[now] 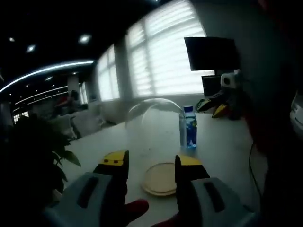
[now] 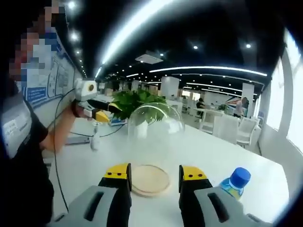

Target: Open the cover put in the Mizone put the cover back on

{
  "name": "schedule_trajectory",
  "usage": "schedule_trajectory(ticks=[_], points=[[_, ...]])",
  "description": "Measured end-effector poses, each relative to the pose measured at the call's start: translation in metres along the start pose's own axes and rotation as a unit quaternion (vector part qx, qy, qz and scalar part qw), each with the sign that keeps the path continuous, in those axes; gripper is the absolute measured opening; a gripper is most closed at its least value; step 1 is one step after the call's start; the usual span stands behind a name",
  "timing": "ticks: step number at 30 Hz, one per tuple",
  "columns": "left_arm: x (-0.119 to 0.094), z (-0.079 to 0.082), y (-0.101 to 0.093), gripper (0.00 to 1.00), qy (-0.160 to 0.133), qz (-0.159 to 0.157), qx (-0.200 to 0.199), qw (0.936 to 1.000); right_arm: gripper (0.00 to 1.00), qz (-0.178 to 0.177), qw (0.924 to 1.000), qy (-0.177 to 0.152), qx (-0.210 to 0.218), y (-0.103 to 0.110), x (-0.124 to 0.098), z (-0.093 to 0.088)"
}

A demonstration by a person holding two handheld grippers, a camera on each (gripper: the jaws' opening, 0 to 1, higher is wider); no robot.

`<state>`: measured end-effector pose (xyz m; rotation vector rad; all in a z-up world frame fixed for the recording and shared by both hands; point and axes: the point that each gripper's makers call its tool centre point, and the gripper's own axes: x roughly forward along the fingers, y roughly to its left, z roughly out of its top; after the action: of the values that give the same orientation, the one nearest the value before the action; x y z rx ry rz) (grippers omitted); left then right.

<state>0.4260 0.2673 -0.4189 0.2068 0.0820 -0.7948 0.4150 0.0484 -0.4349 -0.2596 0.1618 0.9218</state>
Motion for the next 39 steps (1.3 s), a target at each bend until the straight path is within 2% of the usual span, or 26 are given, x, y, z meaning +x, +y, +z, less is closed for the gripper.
schedule_trajectory(ticks=[21, 24, 26, 28, 34, 39], points=[[-0.0006, 0.0025, -0.0003, 0.32, -0.005, 0.000, 0.001, 1.0000, 0.33, -0.005, 1.0000, -0.003, 0.002, -0.0016, 0.0034, 0.0012], [0.0002, 0.0026, 0.0012, 0.33, -0.005, 0.003, -0.007, 1.0000, 0.33, -0.005, 1.0000, -0.003, 0.002, -0.0017, 0.0039, 0.0012], [0.0016, 0.0027, 0.0029, 0.35, -0.005, 0.006, -0.037, 0.9993, 0.33, -0.004, 1.0000, -0.005, 0.001, -0.0015, 0.0041, 0.0015], [0.0018, 0.0044, 0.0038, 0.36, -0.011, 0.007, -0.043, 0.9990, 0.33, -0.004, 1.0000, -0.004, 0.000, -0.0006, 0.0043, 0.0014], [0.0012, 0.0080, 0.0006, 0.35, -0.020, 0.004, -0.036, 0.9991, 0.32, -0.002, 0.9999, -0.015, 0.000, 0.0002, 0.0064, 0.0062], [0.0009, 0.0074, 0.0033, 0.32, -0.019, 0.009, -0.026, 0.9994, 0.30, -0.002, 0.9999, -0.011, -0.001, -0.0007, 0.0096, 0.0037]])
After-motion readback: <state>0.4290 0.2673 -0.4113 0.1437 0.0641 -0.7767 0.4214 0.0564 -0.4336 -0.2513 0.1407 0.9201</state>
